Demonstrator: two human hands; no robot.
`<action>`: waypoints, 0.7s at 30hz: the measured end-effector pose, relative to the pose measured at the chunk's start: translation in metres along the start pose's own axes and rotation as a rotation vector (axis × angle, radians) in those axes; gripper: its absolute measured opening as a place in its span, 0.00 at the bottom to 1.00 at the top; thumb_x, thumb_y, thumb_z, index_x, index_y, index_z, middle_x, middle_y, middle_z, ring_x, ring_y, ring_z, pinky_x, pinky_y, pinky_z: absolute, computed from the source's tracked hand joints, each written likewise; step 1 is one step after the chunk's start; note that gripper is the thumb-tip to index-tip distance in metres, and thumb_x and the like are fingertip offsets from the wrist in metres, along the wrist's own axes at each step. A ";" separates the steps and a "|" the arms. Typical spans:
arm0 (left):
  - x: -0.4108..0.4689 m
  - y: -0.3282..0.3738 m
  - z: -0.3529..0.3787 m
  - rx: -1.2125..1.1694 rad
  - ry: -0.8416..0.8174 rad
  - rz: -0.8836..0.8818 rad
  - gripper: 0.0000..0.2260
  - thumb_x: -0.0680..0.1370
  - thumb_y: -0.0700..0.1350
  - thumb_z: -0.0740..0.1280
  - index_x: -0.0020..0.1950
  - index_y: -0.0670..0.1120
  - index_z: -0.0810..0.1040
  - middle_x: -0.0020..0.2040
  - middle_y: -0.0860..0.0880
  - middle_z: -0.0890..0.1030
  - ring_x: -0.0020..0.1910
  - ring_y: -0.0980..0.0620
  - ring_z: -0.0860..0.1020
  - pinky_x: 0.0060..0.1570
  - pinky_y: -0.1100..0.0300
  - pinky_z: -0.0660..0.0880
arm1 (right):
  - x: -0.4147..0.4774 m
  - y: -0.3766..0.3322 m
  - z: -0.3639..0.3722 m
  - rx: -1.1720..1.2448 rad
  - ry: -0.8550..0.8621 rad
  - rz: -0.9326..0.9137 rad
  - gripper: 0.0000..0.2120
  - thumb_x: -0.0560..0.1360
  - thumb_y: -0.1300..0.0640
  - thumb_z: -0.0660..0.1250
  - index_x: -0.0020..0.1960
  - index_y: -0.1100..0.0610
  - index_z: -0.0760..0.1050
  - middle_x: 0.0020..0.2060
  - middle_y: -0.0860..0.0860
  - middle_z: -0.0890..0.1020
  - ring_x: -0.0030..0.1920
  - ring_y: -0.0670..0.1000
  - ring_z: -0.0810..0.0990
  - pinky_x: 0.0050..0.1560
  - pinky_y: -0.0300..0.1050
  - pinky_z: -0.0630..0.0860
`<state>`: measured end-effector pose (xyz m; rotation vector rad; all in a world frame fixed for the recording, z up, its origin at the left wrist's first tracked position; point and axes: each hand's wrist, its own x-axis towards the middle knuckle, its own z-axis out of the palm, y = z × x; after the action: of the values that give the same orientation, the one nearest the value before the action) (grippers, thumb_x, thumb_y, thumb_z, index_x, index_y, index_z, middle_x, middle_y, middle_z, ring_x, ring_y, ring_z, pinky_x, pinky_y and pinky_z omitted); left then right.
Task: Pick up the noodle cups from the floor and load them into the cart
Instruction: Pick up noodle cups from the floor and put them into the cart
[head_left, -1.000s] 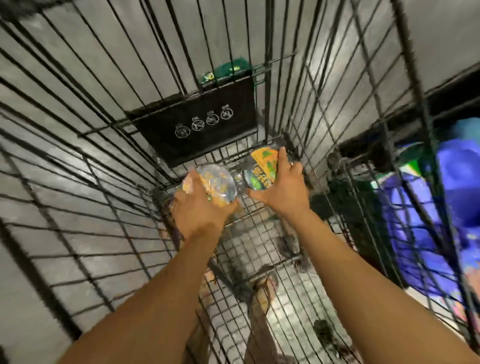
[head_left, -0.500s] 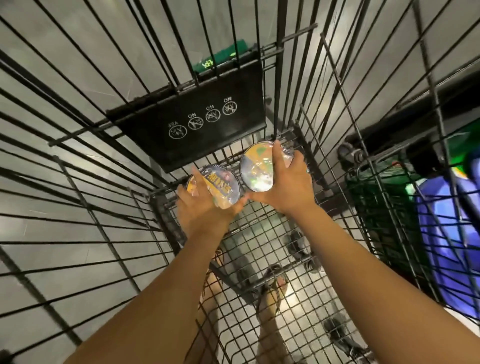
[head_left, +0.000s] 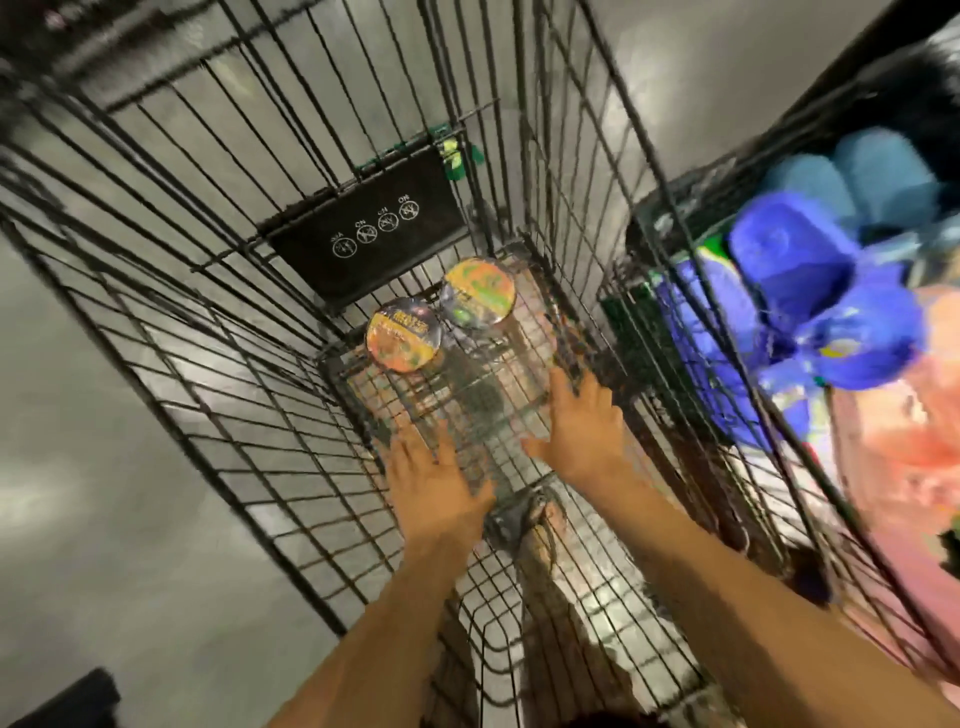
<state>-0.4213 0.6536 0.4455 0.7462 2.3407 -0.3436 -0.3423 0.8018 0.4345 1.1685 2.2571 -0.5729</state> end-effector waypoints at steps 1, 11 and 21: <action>-0.014 0.003 0.004 0.017 -0.011 0.011 0.41 0.77 0.69 0.54 0.80 0.48 0.40 0.77 0.36 0.37 0.77 0.36 0.40 0.75 0.43 0.45 | -0.017 0.006 0.003 0.014 -0.015 0.013 0.48 0.72 0.37 0.69 0.79 0.54 0.45 0.75 0.64 0.54 0.73 0.64 0.57 0.70 0.60 0.60; -0.099 0.005 0.013 0.153 0.043 0.315 0.40 0.77 0.70 0.47 0.79 0.48 0.37 0.79 0.38 0.42 0.77 0.38 0.40 0.75 0.43 0.42 | -0.149 0.047 0.029 0.091 0.017 0.116 0.44 0.75 0.34 0.61 0.79 0.55 0.45 0.75 0.64 0.55 0.74 0.64 0.57 0.71 0.57 0.59; -0.171 -0.021 0.024 0.228 0.166 0.778 0.39 0.77 0.69 0.49 0.80 0.48 0.41 0.79 0.40 0.44 0.78 0.40 0.41 0.75 0.45 0.45 | -0.298 0.038 0.099 0.493 0.488 0.427 0.42 0.74 0.34 0.63 0.79 0.55 0.53 0.74 0.63 0.59 0.74 0.63 0.57 0.71 0.57 0.56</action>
<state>-0.3143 0.5547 0.5398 1.7616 1.9707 -0.2001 -0.1400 0.5828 0.5398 2.1702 2.1857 -0.7535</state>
